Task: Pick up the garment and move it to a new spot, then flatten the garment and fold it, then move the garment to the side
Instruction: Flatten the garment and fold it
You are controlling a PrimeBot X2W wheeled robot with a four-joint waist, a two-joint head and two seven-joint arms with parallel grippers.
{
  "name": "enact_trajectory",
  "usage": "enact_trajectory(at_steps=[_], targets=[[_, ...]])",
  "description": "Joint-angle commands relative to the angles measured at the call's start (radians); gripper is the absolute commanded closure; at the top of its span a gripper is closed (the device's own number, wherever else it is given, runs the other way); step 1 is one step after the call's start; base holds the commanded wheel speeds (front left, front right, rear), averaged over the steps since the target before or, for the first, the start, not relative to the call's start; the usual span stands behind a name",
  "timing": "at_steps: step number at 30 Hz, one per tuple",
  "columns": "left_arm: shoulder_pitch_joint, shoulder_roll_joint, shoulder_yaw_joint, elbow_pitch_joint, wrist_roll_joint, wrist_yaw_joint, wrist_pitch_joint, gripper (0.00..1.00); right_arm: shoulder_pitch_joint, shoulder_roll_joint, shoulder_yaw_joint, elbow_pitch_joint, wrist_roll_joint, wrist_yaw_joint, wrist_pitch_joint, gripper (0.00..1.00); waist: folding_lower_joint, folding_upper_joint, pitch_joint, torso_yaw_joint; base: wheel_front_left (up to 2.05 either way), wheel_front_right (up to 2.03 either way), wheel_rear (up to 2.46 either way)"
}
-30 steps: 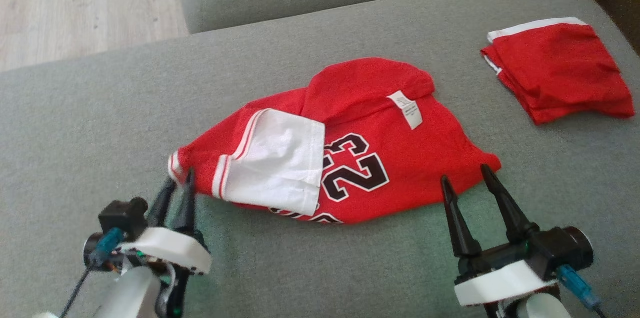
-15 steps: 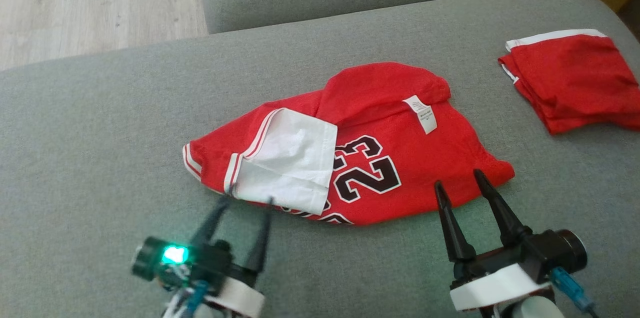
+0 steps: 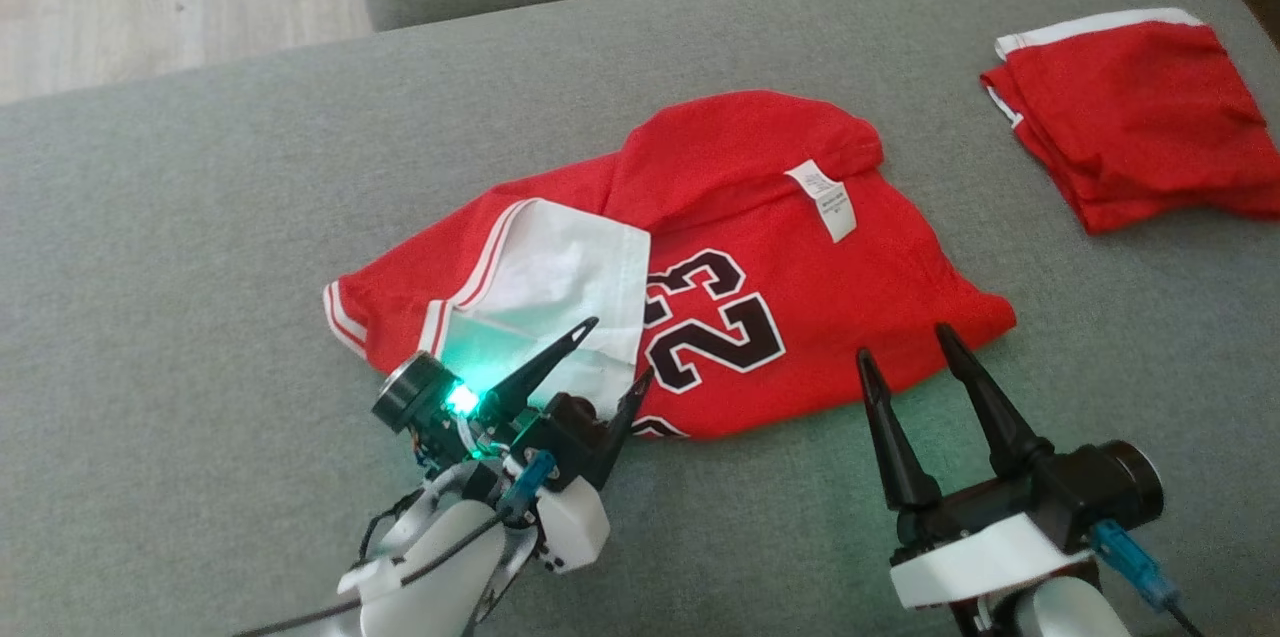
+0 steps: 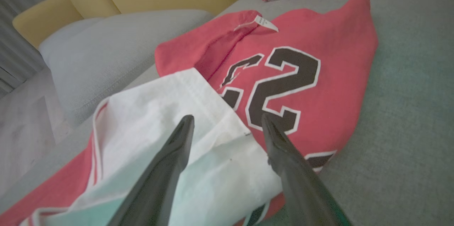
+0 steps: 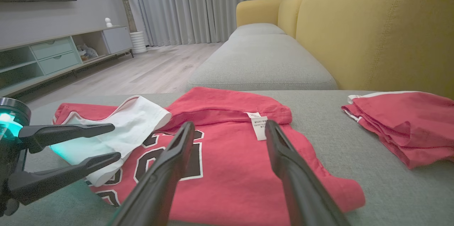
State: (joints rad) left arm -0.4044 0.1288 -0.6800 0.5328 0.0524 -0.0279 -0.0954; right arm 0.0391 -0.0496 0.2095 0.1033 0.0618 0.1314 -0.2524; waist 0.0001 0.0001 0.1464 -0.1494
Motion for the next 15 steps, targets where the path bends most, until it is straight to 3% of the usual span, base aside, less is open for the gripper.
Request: enact_trajectory(at_steps=[1,9,10,12,13,14,15], targets=[[-0.048,0.004,0.026,-0.008,-0.001,-0.003,0.011,0.0,-0.034,-0.009,0.021,-0.026,0.006,-0.001,-0.009,0.0,-0.0001,-0.0001,0.007,-0.009,0.0,0.0,0.0],[-0.072,0.002,0.026,0.038,0.001,0.027,0.049,0.0,-0.039,-0.006,0.013,-0.03,0.007,-0.001,-0.009,0.0,-0.0001,-0.0001,0.021,-0.018,0.0,0.0,0.0],[-0.074,0.003,0.024,0.039,0.002,0.03,0.045,0.09,-0.039,-0.005,0.011,-0.03,0.007,-0.001,-0.009,0.0,-0.0001,-0.0001,0.021,-0.017,0.0,0.0,0.0],[-0.077,0.002,0.022,0.043,0.0,0.033,0.04,0.67,-0.04,-0.005,0.008,-0.029,0.008,-0.001,-0.009,0.0,-0.0001,-0.0001,0.022,-0.013,0.0,0.0,0.0],[-0.079,0.002,0.021,0.044,0.0,0.033,0.038,0.87,-0.041,-0.005,0.008,-0.029,0.008,-0.001,-0.009,0.0,-0.0001,-0.0001,0.022,-0.011,0.0,0.0,0.0],[-0.08,0.001,0.02,0.047,-0.002,0.033,0.037,1.0,-0.042,-0.004,0.009,-0.028,0.008,-0.001,-0.009,0.0,-0.0001,-0.0001,0.022,-0.009,0.0,0.0,0.0],[-0.081,0.002,0.018,0.05,-0.003,0.033,0.037,1.0,-0.043,-0.004,0.01,-0.027,0.008,-0.001,-0.009,0.0,-0.0001,-0.0001,0.021,-0.008,0.0,0.0,0.0]])
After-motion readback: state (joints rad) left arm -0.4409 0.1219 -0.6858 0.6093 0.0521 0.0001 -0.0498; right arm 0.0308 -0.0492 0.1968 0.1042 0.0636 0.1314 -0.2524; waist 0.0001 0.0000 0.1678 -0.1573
